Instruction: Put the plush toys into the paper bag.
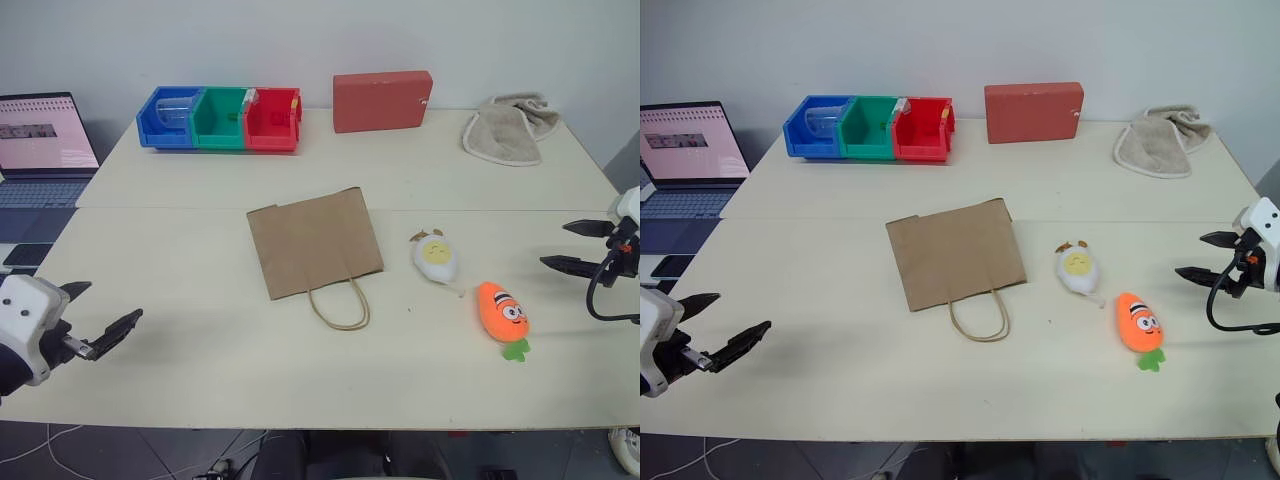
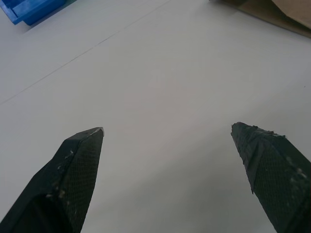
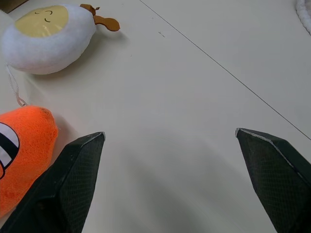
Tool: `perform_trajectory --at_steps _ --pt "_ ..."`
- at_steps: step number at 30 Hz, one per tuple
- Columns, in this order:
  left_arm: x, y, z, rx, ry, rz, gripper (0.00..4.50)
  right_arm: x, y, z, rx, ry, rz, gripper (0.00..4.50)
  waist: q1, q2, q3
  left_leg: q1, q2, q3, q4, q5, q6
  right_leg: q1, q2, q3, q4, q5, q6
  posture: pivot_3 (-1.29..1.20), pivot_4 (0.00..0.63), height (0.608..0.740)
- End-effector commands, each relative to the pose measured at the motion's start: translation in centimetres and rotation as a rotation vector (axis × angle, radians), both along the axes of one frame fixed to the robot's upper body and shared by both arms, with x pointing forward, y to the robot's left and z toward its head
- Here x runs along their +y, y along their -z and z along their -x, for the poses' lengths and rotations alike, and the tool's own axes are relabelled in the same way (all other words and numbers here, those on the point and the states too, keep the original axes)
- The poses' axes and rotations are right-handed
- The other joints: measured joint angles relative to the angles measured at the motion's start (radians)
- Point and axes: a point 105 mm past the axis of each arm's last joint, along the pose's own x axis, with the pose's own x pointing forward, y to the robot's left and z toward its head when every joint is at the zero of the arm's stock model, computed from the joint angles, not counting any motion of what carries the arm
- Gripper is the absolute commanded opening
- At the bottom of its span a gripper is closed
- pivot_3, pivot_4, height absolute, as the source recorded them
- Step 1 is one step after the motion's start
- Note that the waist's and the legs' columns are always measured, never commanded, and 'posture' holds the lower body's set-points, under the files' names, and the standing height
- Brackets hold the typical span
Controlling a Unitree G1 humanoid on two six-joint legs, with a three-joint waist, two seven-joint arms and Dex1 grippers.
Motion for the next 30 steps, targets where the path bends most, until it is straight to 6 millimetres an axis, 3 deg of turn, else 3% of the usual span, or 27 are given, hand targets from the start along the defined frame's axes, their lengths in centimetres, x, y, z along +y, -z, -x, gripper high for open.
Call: perform_trajectory --at_steps 1,14,23,26,30 --pt "0.2 -0.7 -0.1 -0.009 0.000 -0.038 4.49 0.1 -1.7 -0.2 -0.064 -0.013 0.013 4.50 0.000 0.000 0.000 0.000 0.000 0.000 0.000 0.000 0.000 0.000 0.000 0.000 0.000 0.000 0.000 0.00 0.150 0.740" --pt "-0.2 -2.0 -0.5 -0.100 0.018 0.034 4.49 0.2 -1.8 -0.4 -0.079 -0.009 -0.002 4.50 0.000 0.000 0.000 0.000 0.000 0.001 0.000 0.000 0.000 0.000 0.000 0.001 0.000 0.000 0.000 0.00 0.150 0.740" --pt "0.1 -1.5 -0.3 -0.098 0.011 0.030 4.49 0.2 -2.3 -0.5 -0.097 -0.005 -0.009 4.50 -0.001 0.000 0.000 0.001 0.000 0.001 0.000 0.000 0.000 0.000 0.000 0.001 0.000 0.004 0.001 0.00 0.150 0.740" --pt "-0.4 -1.3 -0.5 -0.086 0.052 0.024 4.49 0.2 -2.4 -0.6 -0.101 -0.005 -0.003 4.50 -0.001 0.000 0.000 0.002 0.000 0.001 0.000 0.000 0.000 0.000 0.000 0.001 0.000 0.004 0.001 0.00 0.150 0.740" --pt "-3.3 -1.0 -1.1 -0.065 0.180 -0.012 4.49 0.6 -3.0 -0.4 -0.122 -0.021 -0.006 4.50 0.000 0.000 0.000 0.002 0.000 0.002 0.000 0.000 0.000 0.000 0.000 0.001 0.000 0.004 0.001 0.00 0.150 0.740"
